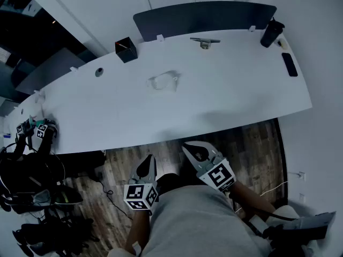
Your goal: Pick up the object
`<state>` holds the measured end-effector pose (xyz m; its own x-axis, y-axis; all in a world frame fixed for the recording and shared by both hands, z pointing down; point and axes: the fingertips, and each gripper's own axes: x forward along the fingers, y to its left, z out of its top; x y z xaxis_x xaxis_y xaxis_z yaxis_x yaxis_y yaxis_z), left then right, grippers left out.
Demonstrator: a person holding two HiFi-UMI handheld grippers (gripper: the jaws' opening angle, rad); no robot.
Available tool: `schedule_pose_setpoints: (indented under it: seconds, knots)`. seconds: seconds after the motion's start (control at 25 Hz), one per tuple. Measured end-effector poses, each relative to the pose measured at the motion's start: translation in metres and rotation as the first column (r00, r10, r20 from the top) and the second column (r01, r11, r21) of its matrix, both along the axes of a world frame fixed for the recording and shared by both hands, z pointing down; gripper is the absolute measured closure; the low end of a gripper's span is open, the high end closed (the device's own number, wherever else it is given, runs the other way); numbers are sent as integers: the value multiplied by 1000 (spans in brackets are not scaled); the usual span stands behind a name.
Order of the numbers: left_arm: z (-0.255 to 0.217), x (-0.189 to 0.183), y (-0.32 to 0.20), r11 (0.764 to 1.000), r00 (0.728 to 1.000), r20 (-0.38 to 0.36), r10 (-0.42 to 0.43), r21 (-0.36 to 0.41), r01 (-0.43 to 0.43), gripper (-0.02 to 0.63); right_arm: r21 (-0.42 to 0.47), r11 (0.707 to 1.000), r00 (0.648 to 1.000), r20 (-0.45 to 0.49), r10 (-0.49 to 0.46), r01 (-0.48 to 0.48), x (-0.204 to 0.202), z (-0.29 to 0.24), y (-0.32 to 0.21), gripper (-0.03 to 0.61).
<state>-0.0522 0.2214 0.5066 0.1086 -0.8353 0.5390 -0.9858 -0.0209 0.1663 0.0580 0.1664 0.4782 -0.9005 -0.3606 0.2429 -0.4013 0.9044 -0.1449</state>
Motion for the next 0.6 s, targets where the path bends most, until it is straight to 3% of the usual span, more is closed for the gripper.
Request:
schedule_pose_setpoints:
  seconds: [0.12, 0.32, 0.6]
  knots:
    - [7, 2, -14, 999, 1000, 9, 3, -33, -3, 611, 7, 1000, 1000, -15, -6, 6, 9, 8, -19, 577]
    - [11, -9, -36, 998, 996, 86, 21, -60, -15, 611, -8, 1000, 1000, -25, 17, -17, 11, 15, -44, 577]
    - [28, -15, -84, 996, 998, 23, 66, -59, -65, 611, -7, 998, 996, -70, 62, -62, 8, 22, -64, 577]
